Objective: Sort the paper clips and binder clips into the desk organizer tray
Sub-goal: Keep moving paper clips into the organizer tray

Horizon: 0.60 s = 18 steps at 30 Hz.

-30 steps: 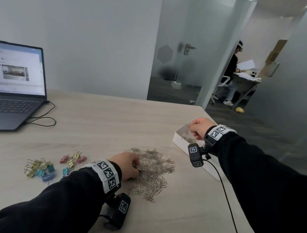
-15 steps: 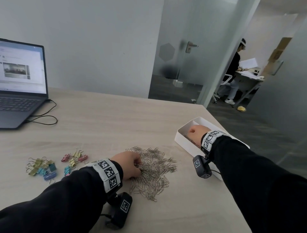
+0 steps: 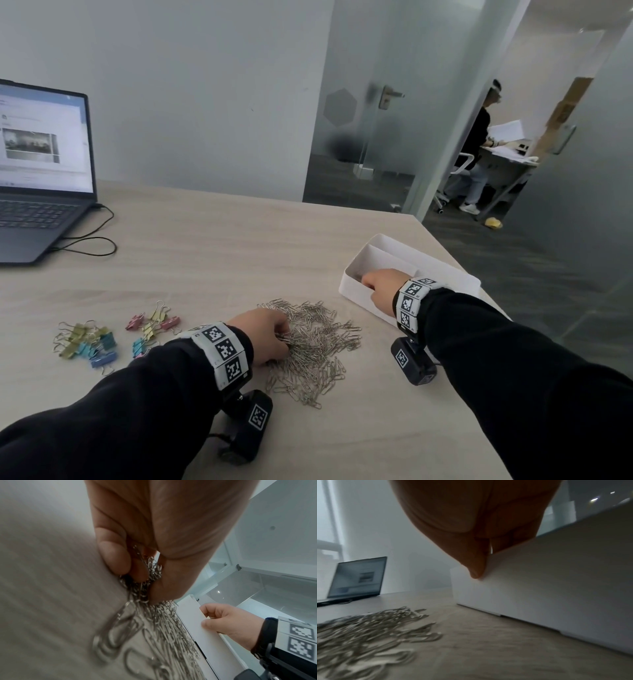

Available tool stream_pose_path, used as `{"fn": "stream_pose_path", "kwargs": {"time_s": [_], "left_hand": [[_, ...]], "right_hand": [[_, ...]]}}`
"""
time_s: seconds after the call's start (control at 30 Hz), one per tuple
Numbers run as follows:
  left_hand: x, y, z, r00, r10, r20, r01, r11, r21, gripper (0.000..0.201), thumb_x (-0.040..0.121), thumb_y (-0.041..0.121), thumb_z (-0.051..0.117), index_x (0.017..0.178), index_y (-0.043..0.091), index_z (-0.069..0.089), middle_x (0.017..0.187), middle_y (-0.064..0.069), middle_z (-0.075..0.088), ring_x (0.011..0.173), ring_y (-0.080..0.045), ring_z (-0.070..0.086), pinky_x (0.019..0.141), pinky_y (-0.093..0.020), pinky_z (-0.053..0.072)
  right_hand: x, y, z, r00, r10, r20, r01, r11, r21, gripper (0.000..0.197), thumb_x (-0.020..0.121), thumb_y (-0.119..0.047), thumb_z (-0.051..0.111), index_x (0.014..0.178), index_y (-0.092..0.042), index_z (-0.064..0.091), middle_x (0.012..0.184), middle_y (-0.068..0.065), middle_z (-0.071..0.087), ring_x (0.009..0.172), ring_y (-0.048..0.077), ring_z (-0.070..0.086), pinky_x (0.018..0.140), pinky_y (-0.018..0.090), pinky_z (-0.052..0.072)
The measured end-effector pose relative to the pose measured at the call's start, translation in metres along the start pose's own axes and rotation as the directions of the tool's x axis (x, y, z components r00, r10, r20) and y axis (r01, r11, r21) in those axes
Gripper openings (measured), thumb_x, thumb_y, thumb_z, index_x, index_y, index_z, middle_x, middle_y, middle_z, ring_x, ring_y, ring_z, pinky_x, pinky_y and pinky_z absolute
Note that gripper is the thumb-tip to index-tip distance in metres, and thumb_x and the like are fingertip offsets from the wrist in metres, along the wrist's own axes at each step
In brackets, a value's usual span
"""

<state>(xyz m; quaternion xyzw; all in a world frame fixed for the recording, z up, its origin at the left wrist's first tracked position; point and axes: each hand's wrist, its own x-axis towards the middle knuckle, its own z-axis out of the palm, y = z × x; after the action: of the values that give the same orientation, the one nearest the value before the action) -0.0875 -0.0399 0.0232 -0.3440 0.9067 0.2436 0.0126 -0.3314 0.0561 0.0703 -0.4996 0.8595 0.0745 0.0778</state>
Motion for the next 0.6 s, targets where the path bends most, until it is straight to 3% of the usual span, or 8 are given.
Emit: {"fn": "stream_pose_path", "kwargs": {"time_s": [0.17,0.3,0.5,0.6], "left_hand": [[-0.002,0.000,-0.001,1.000,-0.006,0.001,0.006,1.000,-0.003,0.026,0.079,0.029,0.067,0.104,0.026,0.063,0.092,0.009,0.056,0.085,-0.015,0.054,0.070,-0.022,0.041],[-0.002,-0.001,0.000,1.000,-0.012,0.001,0.012,1.000,-0.012,0.025,0.079,0.030,0.068,0.103,0.025,0.063,0.093,0.009,0.058,0.086,-0.015,0.056,0.071,-0.024,0.042],[-0.003,-0.001,0.001,1.000,-0.018,0.000,0.018,1.000,-0.012,0.023,0.079,0.028,0.068,0.101,0.027,0.062,0.092,0.008,0.056,0.085,-0.015,0.055,0.069,-0.022,0.040],[-0.002,-0.001,0.001,1.000,-0.018,0.002,0.018,1.000,-0.006,0.026,0.079,0.028,0.068,0.104,0.026,0.063,0.094,0.008,0.057,0.086,-0.015,0.056,0.070,-0.023,0.042]], "right_hand": [[0.003,-0.026,-0.001,0.994,-0.092,-0.054,0.091,0.996,-0.014,0.029,0.091,-0.009,0.048,0.111,-0.025,0.061,0.106,0.003,0.064,0.098,0.028,0.061,0.083,0.034,0.050],[0.007,-0.034,0.000,0.997,-0.069,-0.040,0.068,0.998,-0.005,0.029,0.088,-0.007,0.047,0.102,-0.029,0.059,0.104,0.003,0.062,0.098,0.029,0.061,0.081,0.031,0.048],[0.008,-0.028,0.005,0.996,-0.052,-0.077,0.053,0.999,0.012,0.032,0.089,-0.006,0.047,0.110,-0.023,0.063,0.111,0.006,0.065,0.101,0.028,0.061,0.076,0.028,0.043],[0.006,-0.027,0.007,0.990,-0.073,-0.117,0.087,0.989,0.118,0.031,0.089,-0.009,0.048,0.111,-0.023,0.064,0.113,0.004,0.064,0.104,0.026,0.059,0.084,0.031,0.046]]}}
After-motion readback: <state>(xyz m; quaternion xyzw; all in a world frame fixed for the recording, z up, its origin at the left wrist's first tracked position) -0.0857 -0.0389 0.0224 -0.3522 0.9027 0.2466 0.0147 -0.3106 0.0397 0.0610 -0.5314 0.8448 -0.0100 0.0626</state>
